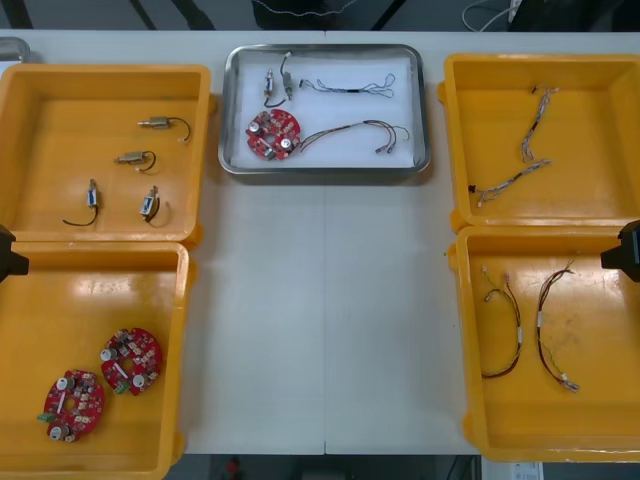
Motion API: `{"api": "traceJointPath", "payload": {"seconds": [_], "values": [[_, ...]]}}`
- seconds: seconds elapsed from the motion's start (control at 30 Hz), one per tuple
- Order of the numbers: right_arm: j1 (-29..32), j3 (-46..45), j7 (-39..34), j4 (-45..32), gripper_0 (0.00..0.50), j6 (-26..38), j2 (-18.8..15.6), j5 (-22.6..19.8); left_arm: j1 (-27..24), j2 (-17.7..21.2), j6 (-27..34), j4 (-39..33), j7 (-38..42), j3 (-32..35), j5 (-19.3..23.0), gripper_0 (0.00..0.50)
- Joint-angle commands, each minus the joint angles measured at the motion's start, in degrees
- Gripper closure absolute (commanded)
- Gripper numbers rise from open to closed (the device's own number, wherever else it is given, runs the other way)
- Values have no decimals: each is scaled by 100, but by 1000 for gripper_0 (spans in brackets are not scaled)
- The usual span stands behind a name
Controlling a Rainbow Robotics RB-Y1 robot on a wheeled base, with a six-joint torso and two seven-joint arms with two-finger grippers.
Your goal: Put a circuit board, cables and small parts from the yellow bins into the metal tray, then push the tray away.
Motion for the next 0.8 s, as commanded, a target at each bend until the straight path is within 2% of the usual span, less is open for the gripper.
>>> {"api": "traceJointPath", "payload": {"seconds": [0.03,0.8], "values": [[75,-121,-174,-58,0,17,-240,-41,96,-27,37,-149,-514,-63,16,0],[75,-121,-174,-58,0,17,-240,-41,96,-27,37,-149,-514,-63,16,0]]}}
